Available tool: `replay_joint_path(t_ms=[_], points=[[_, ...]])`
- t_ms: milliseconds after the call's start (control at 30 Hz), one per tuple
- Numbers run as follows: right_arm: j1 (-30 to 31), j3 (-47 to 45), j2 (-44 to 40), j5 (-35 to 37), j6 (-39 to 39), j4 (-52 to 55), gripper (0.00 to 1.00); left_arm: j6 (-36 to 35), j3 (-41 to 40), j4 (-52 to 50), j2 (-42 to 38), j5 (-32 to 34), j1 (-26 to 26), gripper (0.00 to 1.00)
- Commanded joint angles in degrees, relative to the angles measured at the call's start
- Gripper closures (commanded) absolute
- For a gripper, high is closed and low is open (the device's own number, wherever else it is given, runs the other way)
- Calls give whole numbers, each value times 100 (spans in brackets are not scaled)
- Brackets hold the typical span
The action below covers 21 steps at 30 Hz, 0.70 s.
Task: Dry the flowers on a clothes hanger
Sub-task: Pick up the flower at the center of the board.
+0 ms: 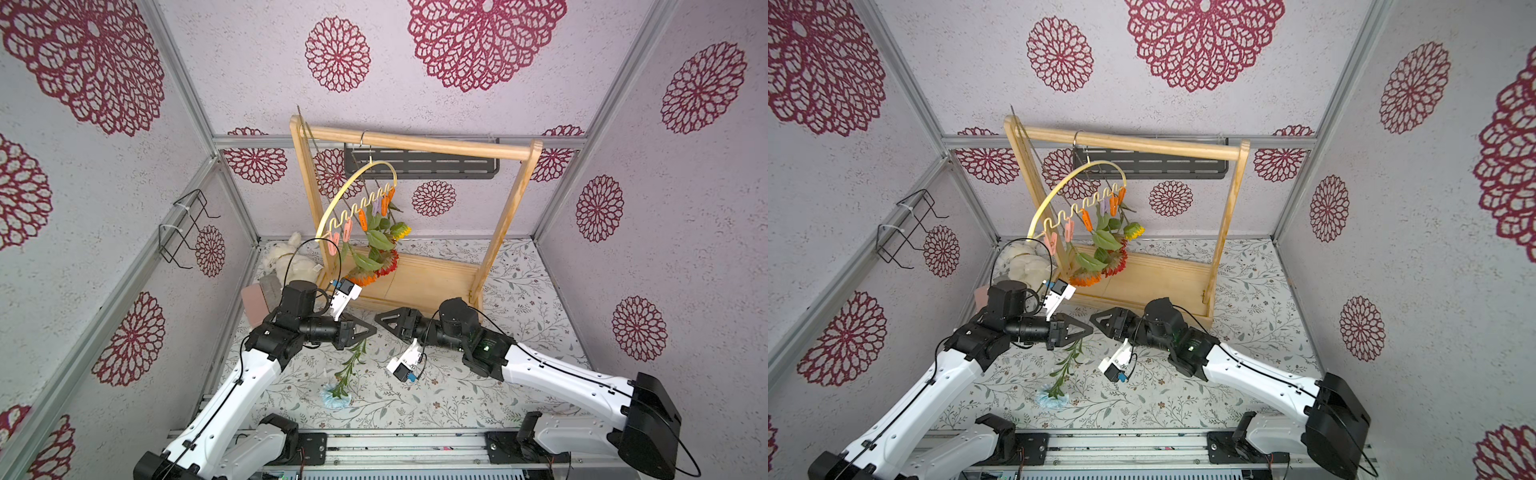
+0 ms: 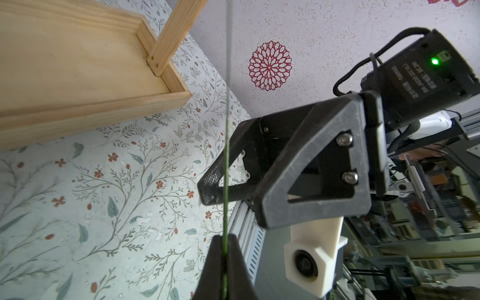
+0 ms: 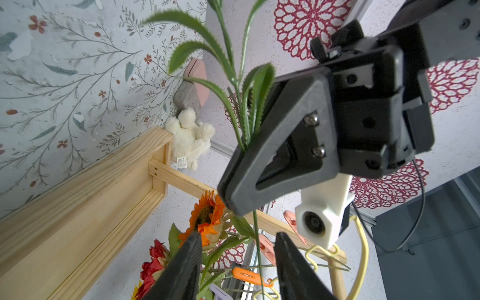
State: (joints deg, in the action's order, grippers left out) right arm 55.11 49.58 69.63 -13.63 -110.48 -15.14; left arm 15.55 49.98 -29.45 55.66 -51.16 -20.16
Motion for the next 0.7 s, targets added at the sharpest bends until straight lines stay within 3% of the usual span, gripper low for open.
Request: replay_joint_path(t_ms=[0, 100, 167, 267, 400, 500, 667], points=[[-113, -222, -363, 20, 939, -14, 48, -490, -214, 201, -435, 668, -25, 100], [-212, -337, -569, -292, 2053, -280, 48, -540, -398, 425, -672, 1045, -24, 100], [-371, -301, -662, -756, 3719, -559, 46, -657, -521, 582, -791, 1171, -28, 100], [-615, -285, -584, -1631, 6820, -1220, 38, -987, -752, 798, -1005, 1347, -28, 100], [-640, -212, -304, -1993, 9269, -1667, 34, -1358, -1107, 1274, -1375, 1532, -35, 100], [-677, -172, -91, -2131, 10414, -1956, 34, -1597, -1412, 1759, -1668, 1514, -35, 100], [-680, -35, 280, -2398, 11172, -1879, 36, -2217, -1793, 2212, -2005, 1190, -63, 100]])
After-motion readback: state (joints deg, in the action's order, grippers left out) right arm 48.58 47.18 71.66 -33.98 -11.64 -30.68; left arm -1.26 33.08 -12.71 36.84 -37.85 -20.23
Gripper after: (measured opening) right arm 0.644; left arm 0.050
